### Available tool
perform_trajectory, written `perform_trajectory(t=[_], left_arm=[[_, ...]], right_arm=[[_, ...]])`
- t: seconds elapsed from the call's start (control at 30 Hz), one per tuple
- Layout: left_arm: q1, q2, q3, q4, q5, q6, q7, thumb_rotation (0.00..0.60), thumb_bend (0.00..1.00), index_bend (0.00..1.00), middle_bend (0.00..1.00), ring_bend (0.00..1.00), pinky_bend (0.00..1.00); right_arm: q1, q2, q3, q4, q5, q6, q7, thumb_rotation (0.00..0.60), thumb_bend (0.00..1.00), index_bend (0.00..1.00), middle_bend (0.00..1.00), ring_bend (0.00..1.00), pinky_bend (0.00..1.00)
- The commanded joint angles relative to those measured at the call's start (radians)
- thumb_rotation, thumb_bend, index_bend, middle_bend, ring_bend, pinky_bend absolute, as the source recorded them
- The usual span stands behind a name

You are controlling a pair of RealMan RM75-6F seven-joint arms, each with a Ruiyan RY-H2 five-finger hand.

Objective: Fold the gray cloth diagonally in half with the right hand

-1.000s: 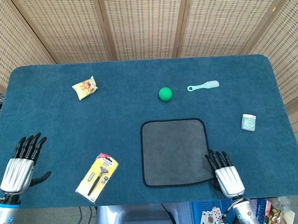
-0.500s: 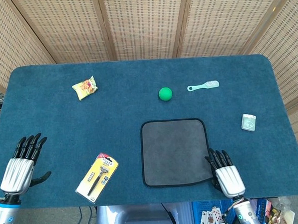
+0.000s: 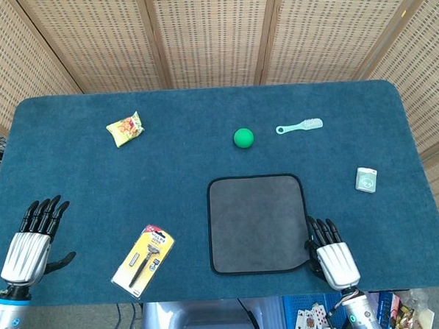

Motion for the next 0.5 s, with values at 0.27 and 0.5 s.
perform_trajectory(t=[0.27,0.5], left_arm=[[-0.001,-0.001,0.001,0.000,0.001,-0.001,0.002,0.600,0.16,0.00,0.00,0.00,0.00],[0.000,-0.001,0.000,0.001,0.001,0.001,0.002,0.600,0.16,0.00,0.00,0.00,0.00]], right_arm=[[0.006,-0.008,0.006,0.011,-0.006,0.006,0.026,0.600,0.54,0.57,0.09,0.00,0.00],[0.016,-0.012,0.015,0.012,-0.007,0.002,0.031,0.600,0.54,0.59,0.09,0.00,0.00]])
